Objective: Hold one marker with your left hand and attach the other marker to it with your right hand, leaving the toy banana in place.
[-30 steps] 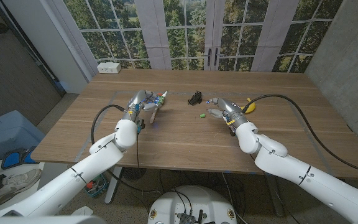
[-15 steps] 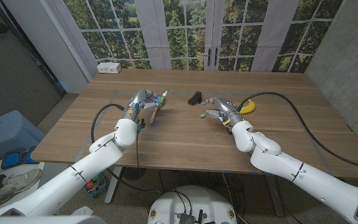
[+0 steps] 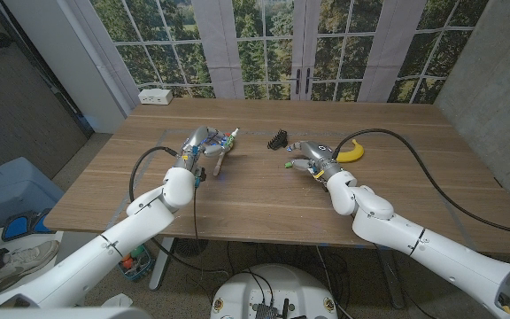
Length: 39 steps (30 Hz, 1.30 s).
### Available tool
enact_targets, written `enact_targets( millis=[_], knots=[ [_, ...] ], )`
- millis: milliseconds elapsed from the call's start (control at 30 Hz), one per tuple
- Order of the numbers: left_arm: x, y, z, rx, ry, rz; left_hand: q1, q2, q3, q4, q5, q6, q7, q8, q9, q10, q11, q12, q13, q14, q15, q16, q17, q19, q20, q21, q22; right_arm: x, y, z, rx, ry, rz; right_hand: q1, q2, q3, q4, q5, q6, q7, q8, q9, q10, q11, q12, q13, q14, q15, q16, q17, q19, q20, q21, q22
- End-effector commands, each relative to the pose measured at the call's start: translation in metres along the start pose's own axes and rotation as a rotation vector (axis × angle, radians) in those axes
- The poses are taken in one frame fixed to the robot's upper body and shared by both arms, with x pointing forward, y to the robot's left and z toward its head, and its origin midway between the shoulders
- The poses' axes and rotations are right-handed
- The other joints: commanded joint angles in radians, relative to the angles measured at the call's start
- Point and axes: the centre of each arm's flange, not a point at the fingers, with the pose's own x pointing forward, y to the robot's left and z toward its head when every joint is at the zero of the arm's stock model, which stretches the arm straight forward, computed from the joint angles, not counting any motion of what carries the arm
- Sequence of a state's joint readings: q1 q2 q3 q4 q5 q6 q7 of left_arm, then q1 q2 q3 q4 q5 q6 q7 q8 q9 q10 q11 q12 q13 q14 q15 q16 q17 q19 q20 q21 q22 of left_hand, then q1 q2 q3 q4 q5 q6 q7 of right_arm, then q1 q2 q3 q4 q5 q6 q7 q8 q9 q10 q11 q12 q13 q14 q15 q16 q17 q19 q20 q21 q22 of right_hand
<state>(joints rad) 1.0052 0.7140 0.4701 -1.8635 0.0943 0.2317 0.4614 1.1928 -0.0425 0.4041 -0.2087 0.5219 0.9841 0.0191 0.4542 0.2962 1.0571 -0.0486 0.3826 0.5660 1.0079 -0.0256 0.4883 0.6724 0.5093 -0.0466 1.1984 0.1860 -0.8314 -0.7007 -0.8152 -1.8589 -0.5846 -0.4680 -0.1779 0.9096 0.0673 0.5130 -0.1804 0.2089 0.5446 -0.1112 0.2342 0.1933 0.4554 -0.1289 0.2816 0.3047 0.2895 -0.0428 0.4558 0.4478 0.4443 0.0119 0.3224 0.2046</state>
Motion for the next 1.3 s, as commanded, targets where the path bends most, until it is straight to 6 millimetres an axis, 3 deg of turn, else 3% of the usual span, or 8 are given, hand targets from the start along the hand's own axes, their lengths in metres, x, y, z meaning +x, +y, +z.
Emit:
enact_targets(
  millis=[33,567,967,1300],
  knots=[
    [0.002,0.002,0.0,-0.008,-0.004,0.0,0.003,0.011,0.054,0.043,0.005,0.072,-0.061,0.009,0.118,0.161,-0.15,-0.003,0.076,0.129,-0.213,-0.002,0.004,-0.005,-0.092,0.006,0.002,0.002,0.008,0.002,-0.045,-0.001,0.032,0.017,0.002,-0.009,-0.001,-0.005,0.013,-0.005,0.002,0.001,0.016,-0.001,0.008,0.006,-0.005,-0.128,0.008,0.006,-0.001,-0.002,0.006,0.003],
    [-0.002,0.003,0.0,-0.01,-0.002,0.0,0.0,0.009,0.06,0.043,0.011,0.072,-0.061,0.006,0.117,0.164,-0.15,-0.012,0.08,0.131,-0.213,-0.008,0.015,-0.009,-0.093,0.013,0.001,0.006,0.02,0.004,-0.092,0.001,0.048,0.041,0.004,-0.024,0.002,-0.009,0.036,-0.011,0.006,0.002,0.033,-0.008,0.016,0.013,-0.004,-0.139,0.018,0.015,0.002,-0.007,0.012,0.003],
    [-0.003,0.003,0.001,-0.012,-0.005,0.003,-0.002,0.007,0.065,0.043,0.014,0.072,-0.06,0.006,0.117,0.167,-0.15,-0.018,0.083,0.132,-0.213,-0.012,0.022,-0.01,-0.092,0.019,0.001,0.01,0.025,0.003,-0.136,0.015,0.059,0.088,0.019,-0.033,0.0,-0.009,0.054,-0.038,0.006,0.002,0.044,-0.039,0.021,0.021,-0.008,-0.157,0.028,0.027,-0.001,-0.022,0.018,0.003],
    [-0.002,0.003,0.002,-0.01,-0.01,0.0,-0.003,0.006,0.068,0.043,0.017,0.072,-0.061,0.005,0.119,0.168,-0.15,-0.023,0.085,0.134,-0.213,-0.015,0.028,-0.012,-0.093,0.023,0.0,0.013,0.029,0.0,-0.167,0.036,0.078,0.09,0.022,-0.075,0.015,-0.017,0.139,-0.037,0.031,0.005,0.092,-0.037,0.043,0.036,-0.004,-0.164,0.048,0.046,-0.002,-0.024,0.028,0.004]
  ],
)
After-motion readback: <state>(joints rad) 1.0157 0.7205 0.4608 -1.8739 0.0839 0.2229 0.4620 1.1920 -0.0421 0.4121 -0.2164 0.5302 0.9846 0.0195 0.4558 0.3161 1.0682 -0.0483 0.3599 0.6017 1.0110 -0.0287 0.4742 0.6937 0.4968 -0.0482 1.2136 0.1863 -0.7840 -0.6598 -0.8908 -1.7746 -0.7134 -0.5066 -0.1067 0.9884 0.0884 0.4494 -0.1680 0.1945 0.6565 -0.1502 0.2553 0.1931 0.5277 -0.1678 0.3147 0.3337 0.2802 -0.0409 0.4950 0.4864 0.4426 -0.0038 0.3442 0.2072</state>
